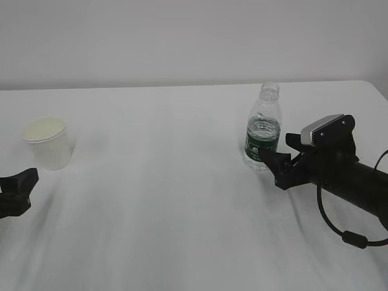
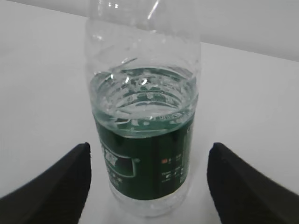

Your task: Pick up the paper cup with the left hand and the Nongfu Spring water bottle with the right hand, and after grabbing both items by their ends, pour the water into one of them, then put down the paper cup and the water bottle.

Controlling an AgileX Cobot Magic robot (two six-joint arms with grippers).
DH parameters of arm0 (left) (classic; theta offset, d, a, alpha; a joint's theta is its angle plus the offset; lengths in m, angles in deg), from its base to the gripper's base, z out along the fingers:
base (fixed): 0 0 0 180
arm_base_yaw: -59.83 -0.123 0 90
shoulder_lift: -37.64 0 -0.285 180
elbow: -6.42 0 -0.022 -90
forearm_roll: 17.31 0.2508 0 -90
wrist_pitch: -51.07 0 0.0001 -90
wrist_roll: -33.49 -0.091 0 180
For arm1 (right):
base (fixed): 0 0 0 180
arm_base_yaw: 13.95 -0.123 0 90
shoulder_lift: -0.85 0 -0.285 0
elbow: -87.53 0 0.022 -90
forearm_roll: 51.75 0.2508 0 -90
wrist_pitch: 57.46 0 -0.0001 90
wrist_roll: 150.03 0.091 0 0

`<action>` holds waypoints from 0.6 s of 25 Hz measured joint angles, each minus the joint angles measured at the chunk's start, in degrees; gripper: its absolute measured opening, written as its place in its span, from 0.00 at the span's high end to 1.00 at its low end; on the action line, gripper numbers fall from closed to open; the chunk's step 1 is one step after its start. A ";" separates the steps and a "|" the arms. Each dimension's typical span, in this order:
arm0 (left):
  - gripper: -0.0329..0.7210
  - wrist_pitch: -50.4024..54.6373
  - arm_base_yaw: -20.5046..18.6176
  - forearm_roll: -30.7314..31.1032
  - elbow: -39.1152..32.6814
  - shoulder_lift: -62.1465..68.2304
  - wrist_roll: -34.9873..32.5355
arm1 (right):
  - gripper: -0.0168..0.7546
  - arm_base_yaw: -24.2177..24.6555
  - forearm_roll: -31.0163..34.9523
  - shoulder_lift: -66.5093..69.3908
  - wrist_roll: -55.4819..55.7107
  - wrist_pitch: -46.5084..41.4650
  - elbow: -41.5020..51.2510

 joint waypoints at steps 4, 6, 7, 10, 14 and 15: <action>0.22 0.00 0.00 0.00 0.00 0.00 0.00 | 0.21 0.00 -0.67 0.75 0.43 -0.65 -1.53; 0.22 0.00 0.00 0.00 0.00 0.00 0.00 | 0.21 0.00 -0.67 2.27 0.56 -0.65 -2.30; 0.22 0.00 0.00 0.00 0.00 0.00 0.00 | 0.21 0.00 -0.81 3.10 0.56 -0.65 -2.60; 0.22 0.00 0.00 0.00 0.00 0.00 0.00 | 0.21 0.00 -0.81 5.19 0.67 -0.41 -3.36; 0.22 0.00 0.00 0.00 0.00 0.00 0.00 | 0.21 0.00 -1.08 6.62 0.67 -0.31 -5.15; 0.22 0.00 0.00 0.00 0.00 0.00 0.00 | 0.21 0.00 -1.17 6.78 0.67 -0.19 -5.61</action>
